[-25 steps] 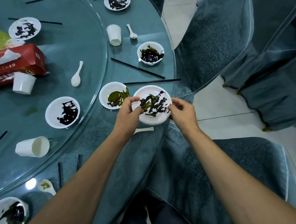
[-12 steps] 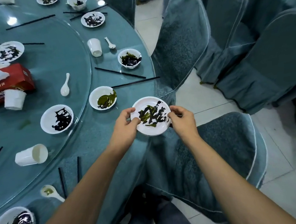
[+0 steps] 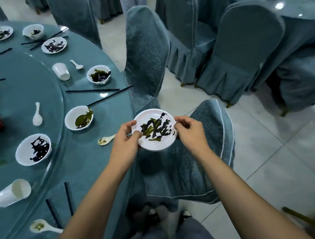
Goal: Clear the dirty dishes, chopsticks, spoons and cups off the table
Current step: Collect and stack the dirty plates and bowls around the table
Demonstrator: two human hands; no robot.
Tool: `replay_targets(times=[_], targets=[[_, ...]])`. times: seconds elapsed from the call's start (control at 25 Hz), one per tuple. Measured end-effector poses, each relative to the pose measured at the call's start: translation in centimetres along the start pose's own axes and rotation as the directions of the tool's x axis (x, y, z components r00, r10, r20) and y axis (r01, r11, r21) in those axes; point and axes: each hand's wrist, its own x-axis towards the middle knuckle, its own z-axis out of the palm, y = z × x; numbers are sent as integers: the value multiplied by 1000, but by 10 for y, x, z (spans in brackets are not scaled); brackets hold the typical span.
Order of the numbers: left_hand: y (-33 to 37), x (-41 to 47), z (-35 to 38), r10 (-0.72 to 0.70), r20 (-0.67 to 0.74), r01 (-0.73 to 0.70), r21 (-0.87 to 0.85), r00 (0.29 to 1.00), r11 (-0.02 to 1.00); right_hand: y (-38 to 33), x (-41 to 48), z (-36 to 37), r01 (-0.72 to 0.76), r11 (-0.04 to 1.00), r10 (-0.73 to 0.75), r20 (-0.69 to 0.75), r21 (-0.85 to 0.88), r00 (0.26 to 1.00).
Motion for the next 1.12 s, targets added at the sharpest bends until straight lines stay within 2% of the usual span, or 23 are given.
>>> replay_targets(times=[0.4,0.84,1.12], targets=[[51,-27,105,115,143,-117,7,983,993,-13,2,-129,56,997,-46,-148,62,988],[68,-82,281,116,82,-117,6,990,993,12,41,-303,44,997,-38,-83,62,996],[73,-86,349,70,87,-72,17,994,997,20,68,-366,24,997,-19,-80,68,997]])
